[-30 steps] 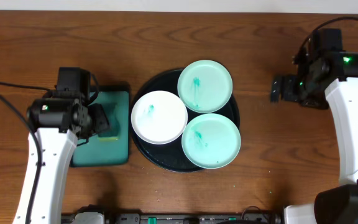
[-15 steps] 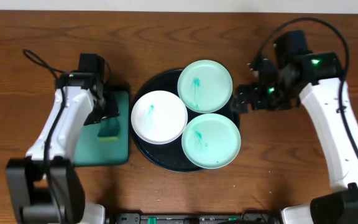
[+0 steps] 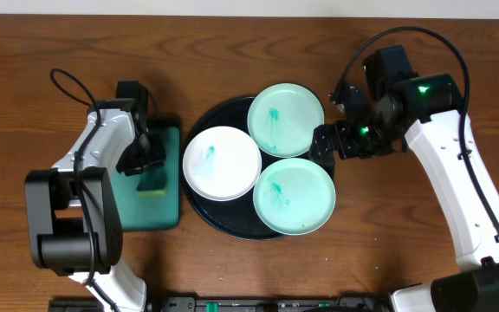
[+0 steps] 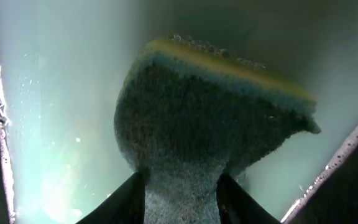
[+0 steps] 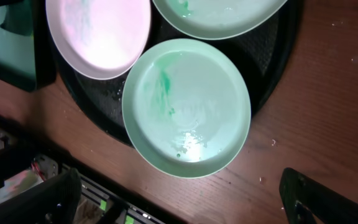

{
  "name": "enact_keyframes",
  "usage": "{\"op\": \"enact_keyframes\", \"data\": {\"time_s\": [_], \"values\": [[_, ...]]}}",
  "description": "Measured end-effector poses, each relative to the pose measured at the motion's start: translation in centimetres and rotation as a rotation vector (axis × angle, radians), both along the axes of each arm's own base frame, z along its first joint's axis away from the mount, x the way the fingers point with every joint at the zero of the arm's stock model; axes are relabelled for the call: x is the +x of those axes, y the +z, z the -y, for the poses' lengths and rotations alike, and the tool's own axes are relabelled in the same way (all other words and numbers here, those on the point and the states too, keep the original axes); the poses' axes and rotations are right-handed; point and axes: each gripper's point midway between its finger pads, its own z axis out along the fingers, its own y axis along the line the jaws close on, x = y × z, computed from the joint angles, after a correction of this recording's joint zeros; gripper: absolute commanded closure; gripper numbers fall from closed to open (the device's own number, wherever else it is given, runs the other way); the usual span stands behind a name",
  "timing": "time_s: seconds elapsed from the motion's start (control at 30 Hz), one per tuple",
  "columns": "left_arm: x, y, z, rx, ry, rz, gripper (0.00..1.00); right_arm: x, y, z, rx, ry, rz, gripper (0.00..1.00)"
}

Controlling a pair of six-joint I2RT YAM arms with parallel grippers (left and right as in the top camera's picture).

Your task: Clean dirty plates on tray and stack at the side

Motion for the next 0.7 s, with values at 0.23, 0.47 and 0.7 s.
{"op": "enact_keyframes", "data": {"time_s": [0.23, 0.47, 0.7], "values": [[0.2, -0.4, 0.2, -0.010, -0.010, 0.001, 0.92, -0.6, -0.1, 0.1, -0.003, 0.000, -0.025, 0.01], [0.1, -0.4, 0.2, -0.010, -0.008, -0.003, 0.90, -1.2, -0.1, 0.2, -0.010, 0.000, -0.050, 0.01], [0.1, -0.4, 0.2, -0.010, 0.006, -0.002, 0.93, -1.1, -0.1, 0.2, -0.009, 0.000, -0.047, 0.01]]}}
